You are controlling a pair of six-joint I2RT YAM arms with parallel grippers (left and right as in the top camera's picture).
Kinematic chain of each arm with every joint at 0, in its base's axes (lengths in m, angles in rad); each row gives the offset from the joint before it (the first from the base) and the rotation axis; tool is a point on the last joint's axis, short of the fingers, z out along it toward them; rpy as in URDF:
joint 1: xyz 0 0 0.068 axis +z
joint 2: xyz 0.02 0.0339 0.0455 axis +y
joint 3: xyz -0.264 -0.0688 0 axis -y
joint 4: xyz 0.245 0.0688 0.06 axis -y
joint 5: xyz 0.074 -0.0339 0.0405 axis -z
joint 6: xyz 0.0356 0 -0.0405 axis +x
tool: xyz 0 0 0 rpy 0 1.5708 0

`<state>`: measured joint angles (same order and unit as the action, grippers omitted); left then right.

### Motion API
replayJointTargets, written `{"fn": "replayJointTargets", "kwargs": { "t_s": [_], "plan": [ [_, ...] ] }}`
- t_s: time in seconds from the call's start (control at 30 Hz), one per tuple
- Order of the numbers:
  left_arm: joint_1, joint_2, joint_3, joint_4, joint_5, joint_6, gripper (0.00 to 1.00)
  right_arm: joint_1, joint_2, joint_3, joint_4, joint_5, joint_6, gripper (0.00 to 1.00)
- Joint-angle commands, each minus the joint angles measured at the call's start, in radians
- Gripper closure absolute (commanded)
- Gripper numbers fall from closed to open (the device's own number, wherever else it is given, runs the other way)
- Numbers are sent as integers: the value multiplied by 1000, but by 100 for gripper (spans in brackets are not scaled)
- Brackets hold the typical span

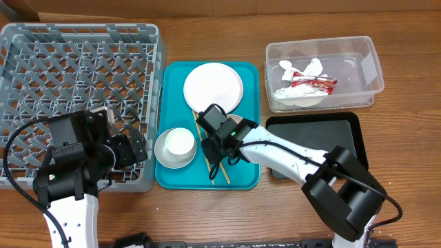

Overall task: Sort waste into correct bins and load items into the dishwasher
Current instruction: 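Grasp the rim of the pink bowl with rice using right gripper, then tip the pink bowl over the black tray to dump rice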

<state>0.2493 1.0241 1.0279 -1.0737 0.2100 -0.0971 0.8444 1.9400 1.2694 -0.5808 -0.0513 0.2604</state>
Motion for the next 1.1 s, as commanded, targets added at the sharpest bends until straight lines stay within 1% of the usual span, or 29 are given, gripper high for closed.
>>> {"fn": "replayJointTargets", "kwargs": {
  "t_s": [0.0,0.07,0.17,0.2,0.33,0.5,0.6,0.77,0.87,1.07],
  "plan": [
    [5,3,23,0,16,23,0,7,1,0,14,10,6,73],
    [5,3,23,0,16,23,0,7,1,0,11,11,6,78],
    [5,3,23,0,16,23,0,7,1,0,0,46,27,82],
    [5,3,23,0,16,23,0,7,0,1,-8,66,33,87],
    [5,3,23,-1,16,23,0,7,-11,27,-59,107,34,95],
    [5,3,23,0,16,23,0,-5,-72,103,-146,165,51,96],
    [5,3,23,0,16,23,0,-21,-122,145,-187,166,60,96],
    [5,3,23,0,16,23,0,-95,-239,174,-245,162,168,96],
    [5,3,23,1,16,23,0,-172,-296,174,-283,97,217,96],
    [5,3,23,1,16,23,0,-379,-322,165,-369,-214,216,96]
  ]
}}
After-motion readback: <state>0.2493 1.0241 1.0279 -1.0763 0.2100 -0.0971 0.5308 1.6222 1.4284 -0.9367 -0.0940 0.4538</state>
